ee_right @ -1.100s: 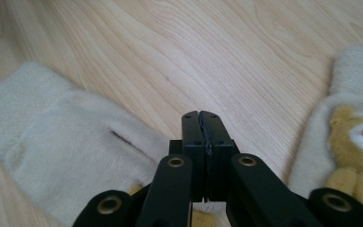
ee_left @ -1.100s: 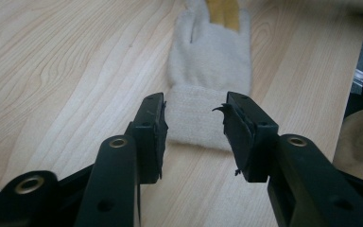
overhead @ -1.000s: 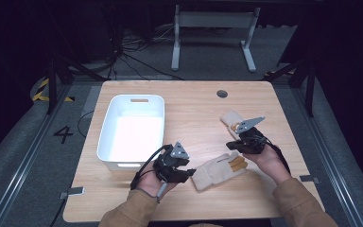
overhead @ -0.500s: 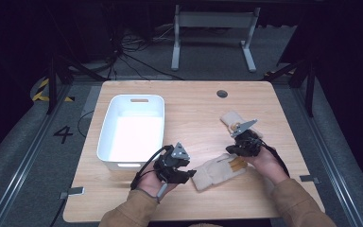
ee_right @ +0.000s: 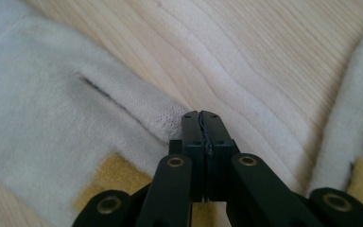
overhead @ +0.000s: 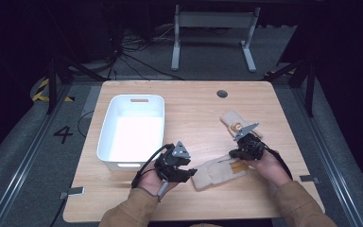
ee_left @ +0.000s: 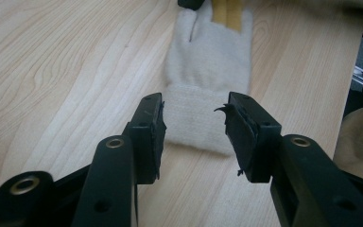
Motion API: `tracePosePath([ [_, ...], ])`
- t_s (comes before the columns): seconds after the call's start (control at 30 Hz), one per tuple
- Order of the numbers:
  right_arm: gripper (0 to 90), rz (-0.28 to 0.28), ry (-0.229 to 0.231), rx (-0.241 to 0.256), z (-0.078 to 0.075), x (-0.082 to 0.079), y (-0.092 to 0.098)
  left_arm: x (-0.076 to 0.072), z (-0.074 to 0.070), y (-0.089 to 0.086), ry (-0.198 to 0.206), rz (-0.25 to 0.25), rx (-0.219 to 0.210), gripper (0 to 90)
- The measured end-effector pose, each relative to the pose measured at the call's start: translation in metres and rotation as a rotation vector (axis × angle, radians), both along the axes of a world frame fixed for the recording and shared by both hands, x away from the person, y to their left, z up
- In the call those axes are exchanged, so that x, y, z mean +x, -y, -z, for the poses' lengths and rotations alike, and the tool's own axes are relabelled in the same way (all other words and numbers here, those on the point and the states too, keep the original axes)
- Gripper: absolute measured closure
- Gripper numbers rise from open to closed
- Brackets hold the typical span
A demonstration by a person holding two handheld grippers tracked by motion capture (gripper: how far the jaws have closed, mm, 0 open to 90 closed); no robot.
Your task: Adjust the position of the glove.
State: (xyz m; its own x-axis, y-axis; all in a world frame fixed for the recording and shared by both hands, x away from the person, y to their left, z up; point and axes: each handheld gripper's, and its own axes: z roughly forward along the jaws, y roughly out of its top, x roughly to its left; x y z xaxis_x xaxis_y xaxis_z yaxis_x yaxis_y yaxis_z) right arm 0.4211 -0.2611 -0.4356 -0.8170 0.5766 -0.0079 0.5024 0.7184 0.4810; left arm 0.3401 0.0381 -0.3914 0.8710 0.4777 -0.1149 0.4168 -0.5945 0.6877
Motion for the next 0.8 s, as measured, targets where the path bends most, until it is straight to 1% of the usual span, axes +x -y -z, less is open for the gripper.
tracePosePath([
  [0.03, 89.6, -0.003, 0.000, -0.002, 0.000, -0.002, 0.001, 0.001, 0.000, 0.001, 0.006, 0.003, -0.002, 57.5],
  [0.07, 89.6, -0.002, 0.000, -0.003, 0.000, -0.004, 0.002, 0.001, 0.000, 0.002, 0.001, 0.006, -0.002, 57.5],
  [0.17, 89.6, -0.002, -0.002, -0.008, 0.001, -0.008, 0.005, 0.002, -0.001, 0.004, 0.002, 0.013, -0.001, 57.5],
  [0.23, 89.6, 0.002, -0.007, -0.004, 0.001, -0.014, 0.008, 0.004, -0.001, 0.006, 0.003, 0.020, -0.003, 57.5],
  [0.47, 89.5, -0.002, -0.013, -0.007, 0.000, -0.025, 0.013, 0.007, -0.002, 0.011, 0.003, 0.037, -0.006, 57.2],
  [0.63, 89.4, -0.010, -0.020, -0.003, 0.000, -0.031, 0.015, 0.009, -0.003, 0.012, 0.007, 0.040, -0.008, 57.0],
  [0.8, 89.1, -0.008, -0.013, 0.008, -0.002, -0.033, 0.016, 0.009, -0.003, 0.011, 0.004, 0.033, -0.013, 57.0],
])
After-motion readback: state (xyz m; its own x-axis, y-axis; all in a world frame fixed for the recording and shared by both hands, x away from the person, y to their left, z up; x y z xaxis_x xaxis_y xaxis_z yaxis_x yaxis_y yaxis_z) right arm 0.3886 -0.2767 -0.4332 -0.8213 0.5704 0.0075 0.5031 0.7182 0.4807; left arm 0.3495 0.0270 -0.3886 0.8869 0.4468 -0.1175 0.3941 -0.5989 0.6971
